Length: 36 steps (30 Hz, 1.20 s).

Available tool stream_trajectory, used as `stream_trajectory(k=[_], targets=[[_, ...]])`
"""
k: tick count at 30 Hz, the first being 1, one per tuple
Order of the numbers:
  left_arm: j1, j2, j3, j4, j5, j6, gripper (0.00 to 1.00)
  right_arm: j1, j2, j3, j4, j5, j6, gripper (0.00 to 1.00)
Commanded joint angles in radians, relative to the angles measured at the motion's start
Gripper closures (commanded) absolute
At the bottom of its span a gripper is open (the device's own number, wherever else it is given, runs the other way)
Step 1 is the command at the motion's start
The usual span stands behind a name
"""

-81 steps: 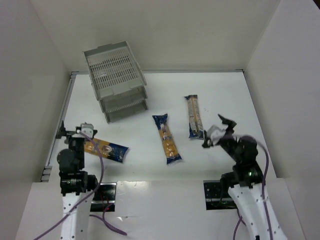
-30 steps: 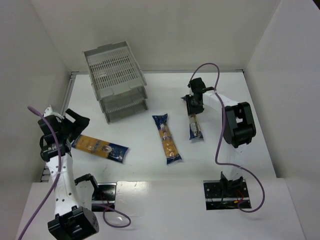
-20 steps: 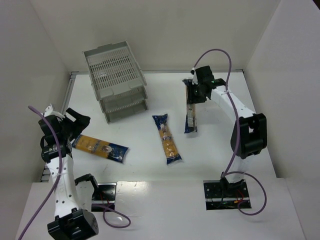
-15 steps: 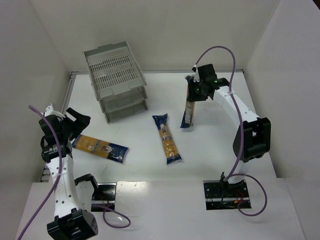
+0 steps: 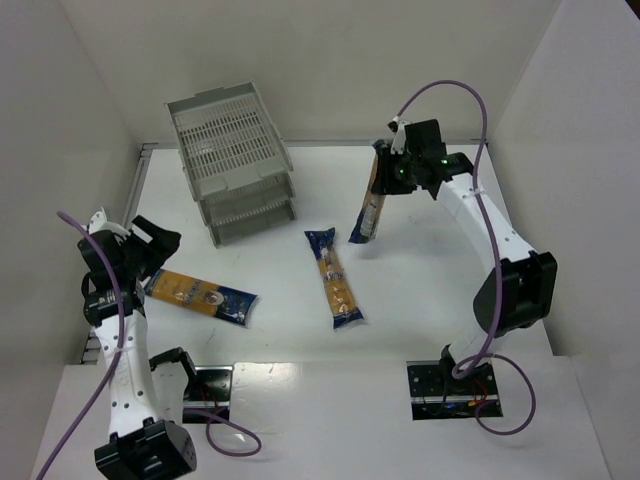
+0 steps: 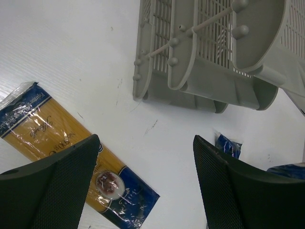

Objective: Place and organize the pasta boxes and bags onto the shelf

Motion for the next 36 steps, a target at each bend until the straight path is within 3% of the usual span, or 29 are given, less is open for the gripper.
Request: stream_trajectory(k=[1, 10, 12, 13, 14, 17, 18, 19, 23, 28, 34, 36], targets=[[-0.001, -0.014, -0.006, 0.034, 0.016, 0.009, 0.14, 0.010, -0.134, 0.061, 0.111, -0.066, 0.027, 1.00], [-0.010, -0.023, -0.015, 0.034, -0.013, 0.009, 0.15, 0.010, -0.209, 0.280, 0.111, -0.199, 0.071, 1.00], [-0.010, -0.023, 0.000, 0.034, 0.006, 0.018, 0.20, 0.045, -0.209, 0.331, 0.111, -0.219, 0.096, 1.00], [-0.010, -0.023, 0.013, 0.054, 0.046, 0.043, 0.22, 0.062, -0.196, 0.370, 0.102, -0.228, 0.108, 1.00], [-0.010, -0.023, 0.033, 0.074, 0.186, 0.067, 0.24, 0.077, -0.179, 0.386, 0.102, -0.228, 0.108, 1.00], [-0.056, 0.014, 0.181, 0.118, 0.392, 0.217, 0.11, 0.087, -0.133, 0.429, 0.102, -0.303, 0.167, 1.00], [-0.066, 0.026, 0.227, 0.074, 0.402, 0.280, 0.08, 0.087, -0.124, 0.429, 0.102, -0.343, 0.180, 1.00], [-0.096, 0.038, 0.316, 0.037, 0.390, 0.405, 0.04, 0.097, -0.113, 0.452, 0.102, -0.358, 0.202, 1.00], [-0.239, 0.141, 0.491, -0.096, 0.242, 0.604, 0.01, 0.133, -0.036, 0.535, 0.134, -0.418, 0.257, 1.00], [-0.411, 0.307, 0.711, -0.106, 0.316, 0.614, 0.01, 0.157, 0.048, 0.616, 0.186, -0.481, 0.346, 1.00], [-0.647, 0.488, 0.720, -0.084, 0.306, 0.624, 0.01, 0.206, 0.100, 0.639, 0.222, -0.498, 0.378, 1.00], [-0.711, 0.525, 0.766, -0.104, 0.376, 0.635, 0.01, 0.206, 0.110, 0.648, 0.222, -0.498, 0.369, 1.00]])
